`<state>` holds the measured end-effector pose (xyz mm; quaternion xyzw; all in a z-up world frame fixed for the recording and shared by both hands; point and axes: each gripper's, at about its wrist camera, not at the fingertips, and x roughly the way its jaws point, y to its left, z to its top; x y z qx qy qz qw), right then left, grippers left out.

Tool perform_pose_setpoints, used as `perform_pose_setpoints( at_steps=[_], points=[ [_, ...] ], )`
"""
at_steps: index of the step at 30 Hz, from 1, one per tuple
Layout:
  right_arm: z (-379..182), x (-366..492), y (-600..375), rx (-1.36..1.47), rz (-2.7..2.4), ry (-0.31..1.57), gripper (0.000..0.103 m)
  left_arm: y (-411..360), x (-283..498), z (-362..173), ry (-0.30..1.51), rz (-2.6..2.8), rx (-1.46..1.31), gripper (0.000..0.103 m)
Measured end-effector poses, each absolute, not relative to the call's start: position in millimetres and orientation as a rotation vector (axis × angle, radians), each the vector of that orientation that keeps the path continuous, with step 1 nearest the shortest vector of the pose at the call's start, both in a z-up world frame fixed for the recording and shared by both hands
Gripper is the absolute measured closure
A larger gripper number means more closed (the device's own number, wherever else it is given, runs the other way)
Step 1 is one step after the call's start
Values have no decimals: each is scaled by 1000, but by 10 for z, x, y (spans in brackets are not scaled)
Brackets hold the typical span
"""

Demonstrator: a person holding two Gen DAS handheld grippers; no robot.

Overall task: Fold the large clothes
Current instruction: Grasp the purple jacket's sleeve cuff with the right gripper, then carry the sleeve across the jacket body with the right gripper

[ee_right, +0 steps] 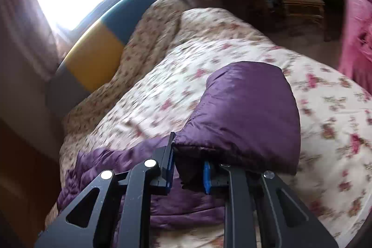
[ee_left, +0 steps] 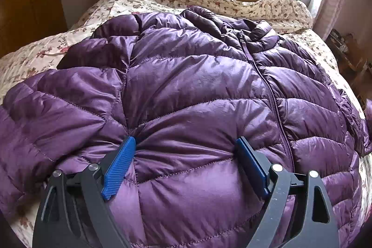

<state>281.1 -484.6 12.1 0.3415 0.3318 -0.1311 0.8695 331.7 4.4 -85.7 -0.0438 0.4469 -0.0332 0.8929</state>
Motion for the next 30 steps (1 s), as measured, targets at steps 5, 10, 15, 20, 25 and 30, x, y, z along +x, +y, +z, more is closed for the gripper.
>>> perform_pose_setpoints(
  at_steps=[5, 10, 15, 20, 25, 30],
  points=[
    [99, 3092, -4307, 620, -171, 750, 84, 41, 3312, -857, 924, -71, -89, 15],
    [-89, 3216, -4059, 606, -129, 810, 84, 44, 3317, -861, 922, -75, -99, 15],
    [-197, 3112, -4084, 640, -133, 830, 75, 48, 3315, -862, 921, -74, -97, 14],
    [-199, 2895, -4412, 859, -113, 758, 25, 45, 3311, -863, 921, -75, -99, 15],
    [-243, 2581, -4820, 1085, -136, 661, 21, 45, 3310, -865, 921, -74, -97, 14],
    [-305, 2130, -5270, 1216, -224, 573, 21, 36, 3311, -869, 923, -81, -93, 12]
  ],
)
